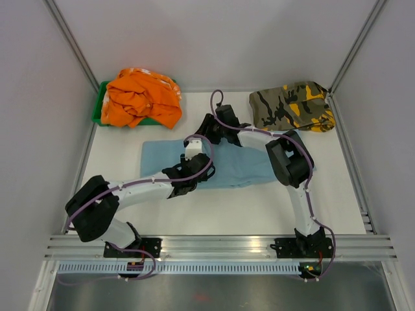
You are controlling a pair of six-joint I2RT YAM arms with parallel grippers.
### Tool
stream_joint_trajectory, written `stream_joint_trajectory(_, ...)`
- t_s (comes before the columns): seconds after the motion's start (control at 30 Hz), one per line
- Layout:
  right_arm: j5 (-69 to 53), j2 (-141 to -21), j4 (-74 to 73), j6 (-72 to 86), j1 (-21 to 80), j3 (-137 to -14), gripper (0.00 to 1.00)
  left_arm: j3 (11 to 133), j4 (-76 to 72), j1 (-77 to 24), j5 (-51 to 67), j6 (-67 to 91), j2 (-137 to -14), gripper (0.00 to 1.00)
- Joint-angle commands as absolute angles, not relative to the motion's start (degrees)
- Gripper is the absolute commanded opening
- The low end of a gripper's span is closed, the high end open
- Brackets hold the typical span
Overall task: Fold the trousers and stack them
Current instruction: Fold the trousers
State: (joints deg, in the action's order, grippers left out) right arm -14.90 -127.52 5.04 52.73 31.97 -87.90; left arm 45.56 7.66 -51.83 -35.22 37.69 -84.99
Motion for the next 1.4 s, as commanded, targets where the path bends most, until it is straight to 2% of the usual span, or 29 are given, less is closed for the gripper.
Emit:
stream_joint_trajectory(0.0, -9.34, -124.37, -7.14, 39.49, 31.99, -93.07, 0.62, 49.04, 9.22, -51.86, -32.53, 37.71, -82.02, 0.57)
stream_joint_trajectory(0.07, -3.18, -122.00, -12.19, 32.65, 31.56, -94.91, 0.71, 48.96, 9.58, -51.77, -28.86, 35.18, -76.59, 0.71)
stream_joint_trajectory(0.1, -1.77, -119.90, -15.96, 31.04, 31.29, -95.27, 0.73, 49.13, 10.10, -51.42, -27.52, 34.46, -74.64, 0.84)
stream_joint_trajectory(0.13, -0.19, -118.58, -17.47, 28.76, 30.85, -95.36, 0.73, 50.17, 11.06, -50.98, -24.81, 33.24, -70.96, 0.91)
stream_joint_trajectory(0.2, 2.71, -114.38, -20.38, 26.99, 30.24, -95.01, 0.75, 51.76, 15.28, -48.10, -22.68, 32.70, -67.60, 0.96)
stream_joint_trajectory(0.27, 4.48, -111.55, -22.22, 25.58, 29.45, -93.52, 0.77, 54.31, 19.23, -43.62, -19.70, 34.53, -65.22, 0.97)
stream_joint_trajectory(0.4, 4.66, -103.56, -24.78, 25.75, 27.78, -89.75, 0.78, 54.06, 26.53, -20.55, -8.01, 37.62, -66.35, 0.97)
stream_joint_trajectory(0.6, -2.69, -92.57, -21.97, 25.13, 27.42, -76.23, 0.77, 49.32, 25.51, -5.83, -2.74, 35.51, -70.92, 0.97)
stream_joint_trajectory(0.93, -8.52, -86.48, -16.97, 29.79, 32.16, -64.69, 0.73, 42.10, 18.28, 4.92, 1.85, 32.52, -79.19, 0.95)
stream_joint_trajectory(1.2, -6.69, -96.67, -6.43, 38.84, 39.46, -62.68, 0.74, 39.99, 14.86, 6.68, 3.95, 32.78, -78.05, 0.95)
stream_joint_trajectory(1.37, -1.77, -103.43, -4.30, 36.23, 39.46, -65.03, 0.76, 38.85, 13.36, 6.68, 6.59, 33.40, -77.61, 0.94)
